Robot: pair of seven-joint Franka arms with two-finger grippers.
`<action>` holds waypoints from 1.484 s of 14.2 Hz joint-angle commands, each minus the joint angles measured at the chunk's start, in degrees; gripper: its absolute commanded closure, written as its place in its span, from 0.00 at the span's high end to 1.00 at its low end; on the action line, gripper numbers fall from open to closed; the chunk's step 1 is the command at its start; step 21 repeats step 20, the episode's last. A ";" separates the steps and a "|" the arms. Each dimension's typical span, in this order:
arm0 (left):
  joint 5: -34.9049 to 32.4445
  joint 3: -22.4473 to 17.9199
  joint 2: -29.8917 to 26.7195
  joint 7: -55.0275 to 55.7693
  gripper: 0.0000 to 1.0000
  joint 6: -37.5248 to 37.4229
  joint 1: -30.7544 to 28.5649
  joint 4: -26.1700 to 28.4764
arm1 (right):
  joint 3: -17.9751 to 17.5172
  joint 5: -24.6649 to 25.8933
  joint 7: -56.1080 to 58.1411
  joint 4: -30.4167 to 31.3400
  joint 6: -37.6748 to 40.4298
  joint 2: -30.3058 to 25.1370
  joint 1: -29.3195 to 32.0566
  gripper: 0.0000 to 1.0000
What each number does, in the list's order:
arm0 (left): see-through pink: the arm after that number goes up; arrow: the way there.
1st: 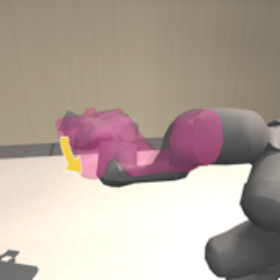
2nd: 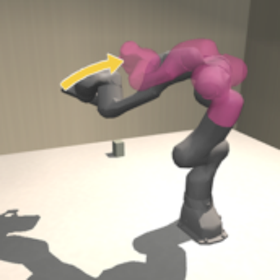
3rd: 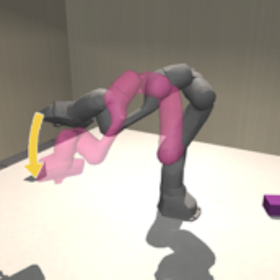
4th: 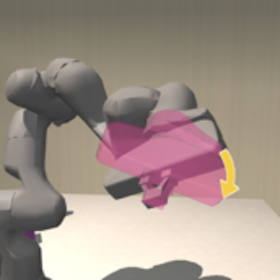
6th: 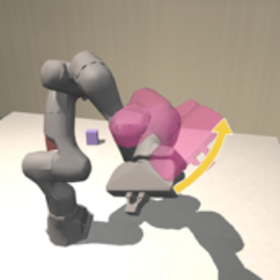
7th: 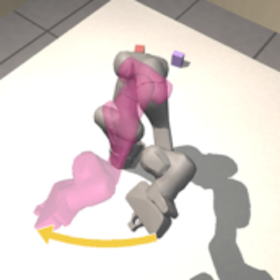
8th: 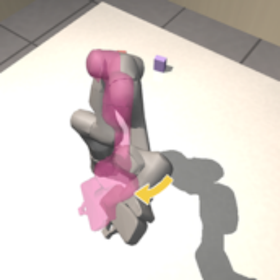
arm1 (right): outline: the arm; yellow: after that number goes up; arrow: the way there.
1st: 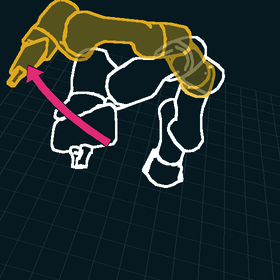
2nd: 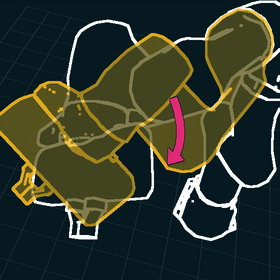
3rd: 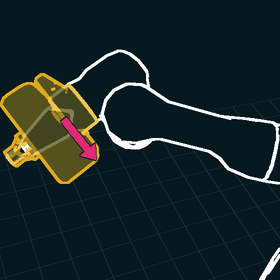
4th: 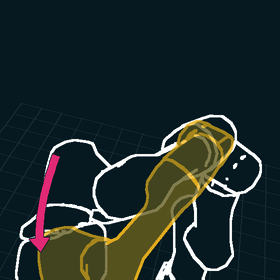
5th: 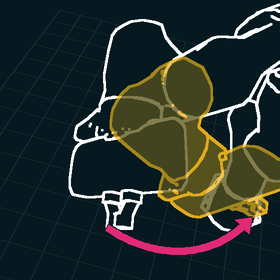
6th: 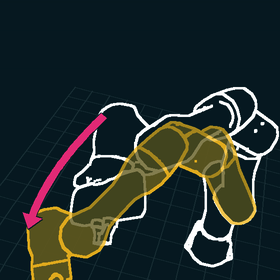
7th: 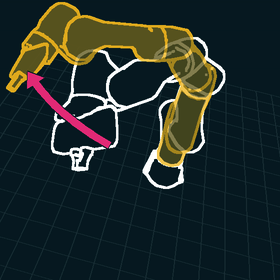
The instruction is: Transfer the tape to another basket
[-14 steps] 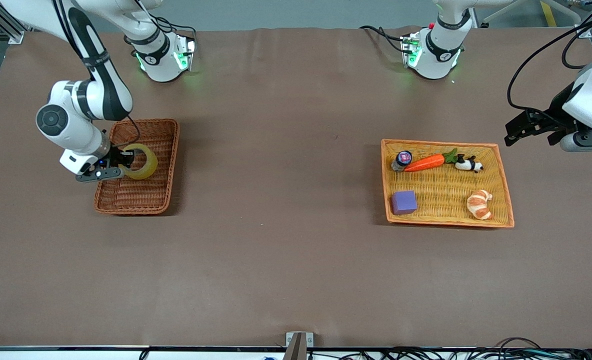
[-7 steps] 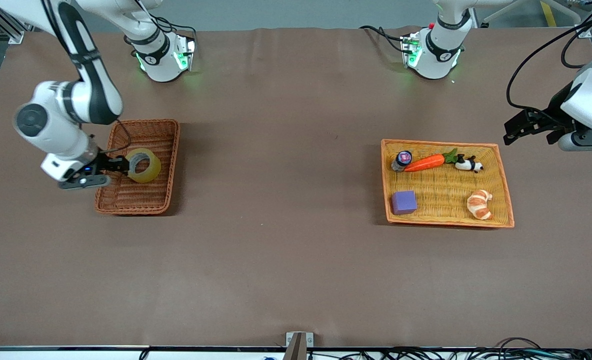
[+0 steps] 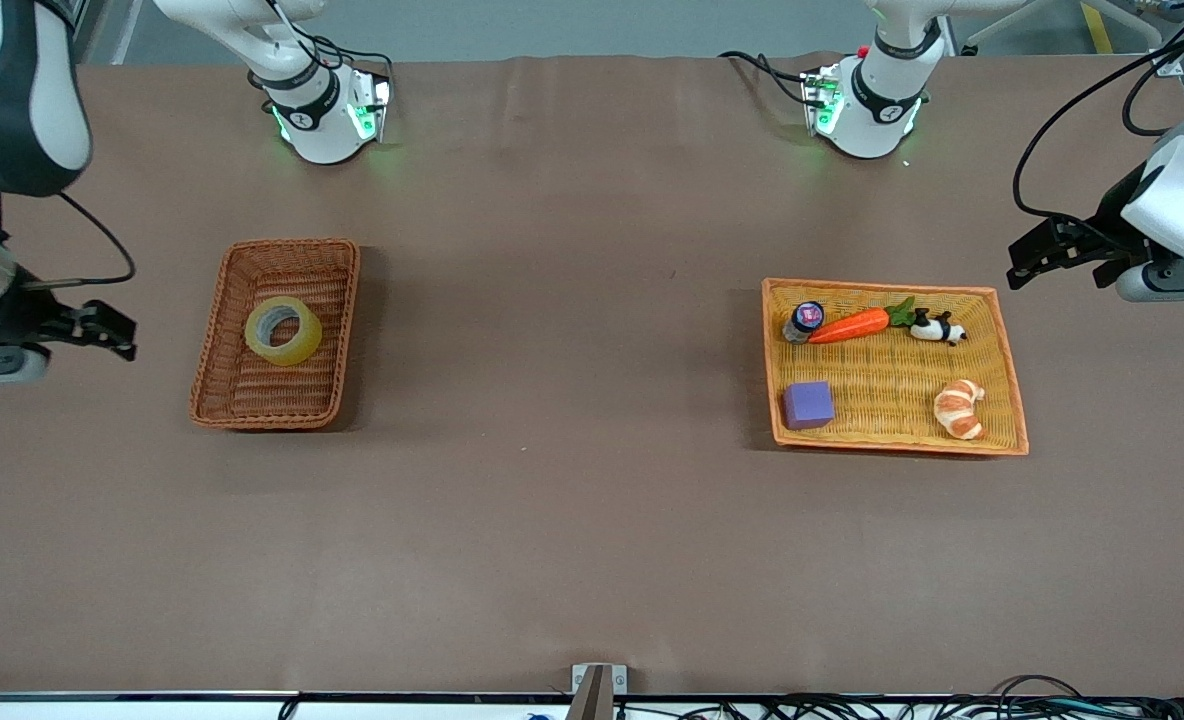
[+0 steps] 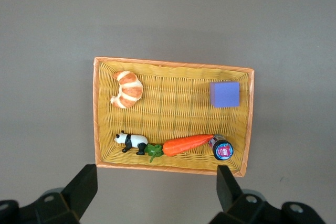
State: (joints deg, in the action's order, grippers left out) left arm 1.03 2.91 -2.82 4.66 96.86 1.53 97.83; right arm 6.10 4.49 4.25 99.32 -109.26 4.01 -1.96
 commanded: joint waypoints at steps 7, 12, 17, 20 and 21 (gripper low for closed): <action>0.29 -0.01 -1.13 0.87 1.00 -2.11 -0.12 -1.41 | 0.50 -5.28 -8.82 -6.60 18.19 -7.96 1.52 1.00; 0.29 -0.28 -1.48 0.70 1.00 -2.11 -0.21 -1.41 | 0.32 -5.28 -8.56 -6.68 18.21 -7.88 0.91 1.00; -0.06 -0.19 -0.61 -0.80 1.00 -2.38 -0.12 -1.41 | 0.14 -5.01 -5.15 -6.86 18.03 -7.88 0.12 1.00; 0.29 -0.19 0.45 -1.06 1.00 -2.29 -0.12 -1.41 | 0.23 -4.84 -2.76 -6.86 18.03 -7.88 0.20 1.00; 0.29 -0.19 0.45 -1.06 1.00 -2.29 -0.12 -1.41 | 0.23 -4.84 -2.76 -6.86 18.03 -7.88 0.20 1.00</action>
